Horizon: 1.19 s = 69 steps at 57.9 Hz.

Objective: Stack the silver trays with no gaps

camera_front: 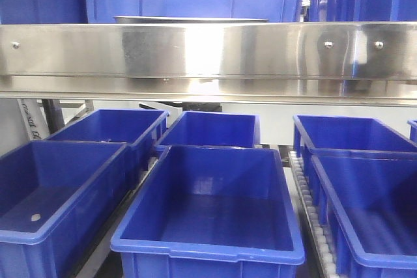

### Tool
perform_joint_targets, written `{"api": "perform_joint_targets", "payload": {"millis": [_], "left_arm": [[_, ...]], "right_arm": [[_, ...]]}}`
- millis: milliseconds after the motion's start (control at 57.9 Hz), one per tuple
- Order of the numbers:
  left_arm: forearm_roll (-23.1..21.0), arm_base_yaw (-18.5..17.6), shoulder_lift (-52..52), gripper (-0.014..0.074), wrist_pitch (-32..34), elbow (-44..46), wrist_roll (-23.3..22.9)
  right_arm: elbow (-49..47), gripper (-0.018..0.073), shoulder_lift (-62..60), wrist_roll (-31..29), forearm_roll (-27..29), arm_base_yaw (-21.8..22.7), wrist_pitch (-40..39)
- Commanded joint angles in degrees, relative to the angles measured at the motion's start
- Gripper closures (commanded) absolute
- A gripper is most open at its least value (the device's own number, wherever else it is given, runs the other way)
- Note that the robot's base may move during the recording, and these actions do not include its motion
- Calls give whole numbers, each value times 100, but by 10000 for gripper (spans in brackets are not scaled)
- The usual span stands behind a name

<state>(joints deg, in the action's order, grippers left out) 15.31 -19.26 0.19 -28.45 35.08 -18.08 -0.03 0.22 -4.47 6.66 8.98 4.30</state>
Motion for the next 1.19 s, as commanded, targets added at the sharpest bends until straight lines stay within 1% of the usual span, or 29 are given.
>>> {"api": "perform_joint_targets", "payload": {"millis": [0, 69, 155, 242, 380, 449, 501, 535, 570, 674, 777, 829, 881, 985, 1175], "left_arm": [[29, 23, -19, 614, 234, -50, 189], [29, 23, -19, 614, 547, -197, 657], [29, 23, -19, 614, 1056, -595, 1020], [-36, 23, -19, 614, 1352, -1096, 1021], [-472, 80, -19, 614, 1558, -2012, 1021], [-843, 272, -19, 614, 1763, -2427, 1021], [-1170, 505, -19, 614, 2043, -2741, 1021], [-1313, 674, -19, 614, 2222, -2916, 1021], [-1404, 876, -19, 614, 2416, -3096, 1021], [-1344, 1287, -19, 614, 2733, -3442, 1042], [-1230, 1485, -19, 614, 2758, -3508, 1042], [-1166, 1515, -19, 614, 2441, -3508, 1122], [-1167, 1515, -19, 614, 2319, -3508, 1380], [-1193, 1457, -19, 614, 2294, -3508, 1808], [-1355, 1440, -19, 614, 2294, -3508, 1808]], "right_arm": [[3, 637, -22, -6, -56, -16, -92], [3, 637, -22, -6, -56, -16, -92], [3, 637, -22, -6, -56, -16, -92], [3, 637, -22, -6, -56, -16, -92], [3, 637, -22, -6, -56, -16, -92], [3, 637, -22, -6, -56, -16, -92], [3, 637, -22, -6, -56, -16, -92], [3, 637, -22, -6, -56, -16, -92], [3, 637, -22, -6, -56, -16, -92], [3, 637, -22, -6, -56, -16, -92], [3, 637, -22, -6, -56, -16, -92], [3, 637, -22, -6, -56, -16, -92], [3, 637, -22, -6, -56, -16, -92], [3, 637, -22, -6, -56, -16, -92], [3, 637, -22, -6, -56, -16, -92]]}}
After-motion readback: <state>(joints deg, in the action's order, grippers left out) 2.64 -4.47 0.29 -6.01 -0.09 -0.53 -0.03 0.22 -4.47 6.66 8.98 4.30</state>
